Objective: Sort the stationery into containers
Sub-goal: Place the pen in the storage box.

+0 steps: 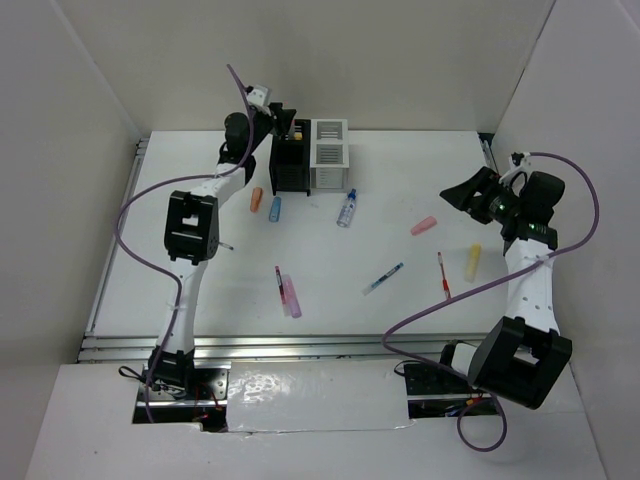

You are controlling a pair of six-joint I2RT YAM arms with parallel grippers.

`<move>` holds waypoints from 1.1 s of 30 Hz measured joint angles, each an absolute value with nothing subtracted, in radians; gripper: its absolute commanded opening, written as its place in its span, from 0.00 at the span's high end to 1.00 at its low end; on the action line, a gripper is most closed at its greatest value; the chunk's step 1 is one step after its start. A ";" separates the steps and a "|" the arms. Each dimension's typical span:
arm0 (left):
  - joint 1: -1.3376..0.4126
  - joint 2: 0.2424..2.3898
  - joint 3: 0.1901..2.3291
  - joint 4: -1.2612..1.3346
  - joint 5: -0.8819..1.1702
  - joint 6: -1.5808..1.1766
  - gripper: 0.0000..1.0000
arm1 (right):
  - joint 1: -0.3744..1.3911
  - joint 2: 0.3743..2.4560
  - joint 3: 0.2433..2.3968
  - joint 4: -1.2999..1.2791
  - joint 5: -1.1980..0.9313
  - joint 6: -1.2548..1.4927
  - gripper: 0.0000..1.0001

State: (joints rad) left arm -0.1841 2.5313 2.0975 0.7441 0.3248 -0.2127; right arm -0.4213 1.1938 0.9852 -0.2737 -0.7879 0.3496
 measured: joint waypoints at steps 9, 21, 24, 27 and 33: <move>-0.178 2.424 1.905 0.760 0.332 -0.207 0.28 | -0.416 1.193 0.993 -0.278 -0.790 0.319 0.27; -0.156 1.659 1.671 -0.061 0.705 0.376 0.27 | -0.359 1.167 1.043 -0.449 -0.793 0.105 0.29; -0.274 1.445 1.509 -0.351 0.727 0.706 0.30 | -0.358 1.147 1.042 -0.496 -0.790 0.063 0.29; -0.429 1.353 1.346 -0.584 0.719 0.950 0.34 | -0.362 1.111 1.038 -0.519 -0.789 0.028 0.29; -0.583 1.356 1.105 -0.826 0.635 1.264 0.37 | -0.381 1.051 1.038 -0.551 -0.790 -0.007 0.28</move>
